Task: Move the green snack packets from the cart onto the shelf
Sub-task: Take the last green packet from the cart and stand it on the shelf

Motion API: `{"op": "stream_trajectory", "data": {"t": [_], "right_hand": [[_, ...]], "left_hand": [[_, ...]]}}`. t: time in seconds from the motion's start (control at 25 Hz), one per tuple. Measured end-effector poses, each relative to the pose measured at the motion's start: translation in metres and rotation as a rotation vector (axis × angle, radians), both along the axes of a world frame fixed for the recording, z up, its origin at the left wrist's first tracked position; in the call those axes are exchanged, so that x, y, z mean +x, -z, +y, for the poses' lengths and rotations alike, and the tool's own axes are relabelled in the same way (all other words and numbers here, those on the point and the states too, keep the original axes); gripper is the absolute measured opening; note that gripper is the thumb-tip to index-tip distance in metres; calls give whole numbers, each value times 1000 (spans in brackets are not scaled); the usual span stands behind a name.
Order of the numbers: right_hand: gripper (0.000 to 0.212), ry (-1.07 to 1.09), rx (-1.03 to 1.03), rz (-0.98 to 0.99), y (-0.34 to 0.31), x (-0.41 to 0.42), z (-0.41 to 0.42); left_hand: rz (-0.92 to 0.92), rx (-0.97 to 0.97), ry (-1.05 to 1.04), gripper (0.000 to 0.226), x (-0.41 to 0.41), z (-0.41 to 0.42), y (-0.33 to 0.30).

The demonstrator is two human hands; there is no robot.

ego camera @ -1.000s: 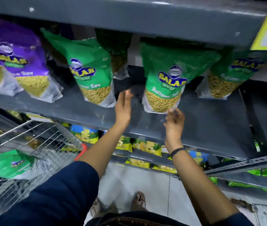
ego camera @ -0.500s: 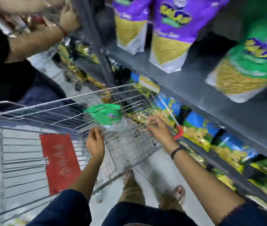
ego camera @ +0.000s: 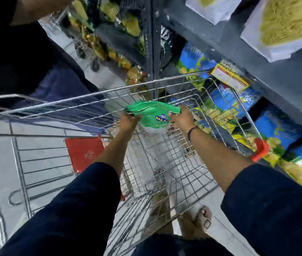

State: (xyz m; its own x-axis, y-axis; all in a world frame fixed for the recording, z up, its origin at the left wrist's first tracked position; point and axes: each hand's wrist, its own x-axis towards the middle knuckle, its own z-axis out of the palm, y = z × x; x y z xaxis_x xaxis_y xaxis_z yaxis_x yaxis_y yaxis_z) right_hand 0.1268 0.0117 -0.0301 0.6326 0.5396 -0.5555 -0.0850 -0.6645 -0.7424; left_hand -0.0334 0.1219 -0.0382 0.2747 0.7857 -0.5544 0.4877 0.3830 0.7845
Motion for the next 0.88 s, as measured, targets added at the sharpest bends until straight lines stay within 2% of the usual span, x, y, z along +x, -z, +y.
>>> {"op": "stream_trajectory", "data": {"t": [0.16,0.24,0.28,0.36,0.48,0.6,0.72,0.88], "right_hand": [[32,61,64,4,-18,-2,-30],[16,59,119,-10,-43,3,-62],[6,64,156,-22,-61,5,-78],[11,95,260,-36,-105,9,-118],[15,141,466,-78,-175,21,-194],[7,118,564,-262,-236,32,-265],[6,171,624,-364,-285,51,-341],[4,347,678,-505,-322,79,-437]], "left_hand": [[-36,159,-32,24,4,-17,-8],[-81,210,39,12,10,-35,-33],[-109,245,72,12,13,-45,-48],[-170,357,114,20,22,-75,-87],[-314,520,147,16,35,-147,-157],[-478,644,191,22,54,-210,-218],[-581,703,273,28,85,-270,-267],[-697,687,495,24,139,-344,-301]]}}
